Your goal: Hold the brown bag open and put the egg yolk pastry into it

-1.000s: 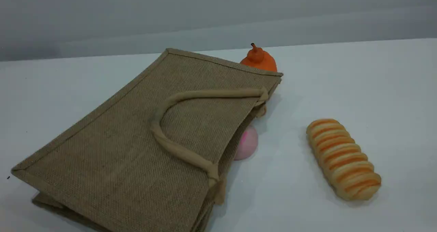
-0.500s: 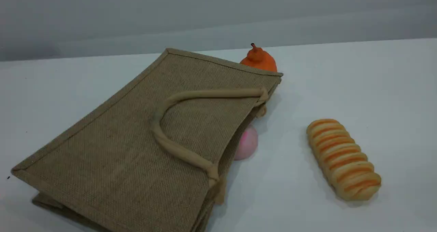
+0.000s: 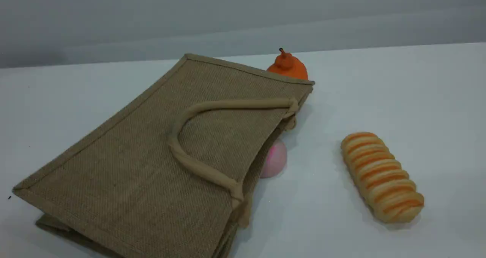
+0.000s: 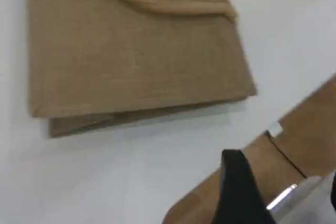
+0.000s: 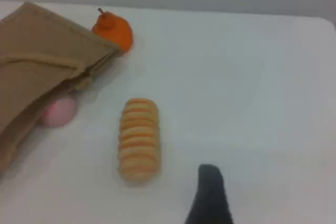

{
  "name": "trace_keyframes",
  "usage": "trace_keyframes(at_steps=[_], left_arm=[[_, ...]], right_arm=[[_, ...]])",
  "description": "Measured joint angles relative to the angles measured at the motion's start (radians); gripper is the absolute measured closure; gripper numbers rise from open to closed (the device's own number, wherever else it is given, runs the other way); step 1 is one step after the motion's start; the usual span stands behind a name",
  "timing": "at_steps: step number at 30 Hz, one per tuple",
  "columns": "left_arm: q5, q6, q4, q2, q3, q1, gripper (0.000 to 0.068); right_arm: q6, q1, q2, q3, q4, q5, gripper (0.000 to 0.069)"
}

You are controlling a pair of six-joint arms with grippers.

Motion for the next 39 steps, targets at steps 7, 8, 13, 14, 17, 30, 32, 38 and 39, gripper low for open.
trace_keyframes(at_steps=[7, 8, 13, 14, 17, 30, 32, 38, 39], left_arm=[[0.000, 0.000, 0.000, 0.000, 0.000, 0.242, 0.0305], [0.000, 0.000, 0.000, 0.000, 0.000, 0.282, 0.0305], [0.000, 0.000, 0.000, -0.020, 0.000, 0.456, 0.0305], [0.000, 0.000, 0.000, -0.034, 0.000, 0.479, 0.0305], [0.000, 0.000, 0.001, -0.086, 0.000, 0.535, 0.0305], [0.001, 0.001, 0.001, -0.237, 0.000, 0.545, 0.0305], [0.001, 0.001, 0.001, -0.239, 0.000, 0.545, 0.0305], [0.001, 0.001, 0.001, -0.237, 0.000, 0.545, 0.0305], [0.001, 0.001, 0.001, -0.237, 0.000, 0.545, 0.0305]], right_arm=[[0.000, 0.000, 0.002, -0.001, 0.000, 0.001, 0.0214], [0.000, 0.000, 0.002, -0.001, 0.000, 0.001, 0.0214], [0.000, 0.001, 0.002, -0.001, 0.000, 0.001, 0.0214], [0.000, 0.001, 0.002, -0.001, 0.000, 0.001, 0.0214], [0.000, 0.001, 0.002, -0.001, 0.000, 0.001, 0.0214], [0.000, 0.001, 0.002, -0.001, 0.001, 0.001, 0.0214], [0.000, 0.001, 0.002, -0.001, 0.001, 0.001, 0.0214], [0.000, 0.001, 0.002, -0.001, 0.001, 0.001, 0.0214], [0.000, 0.001, 0.002, -0.001, 0.001, 0.001, 0.0214]])
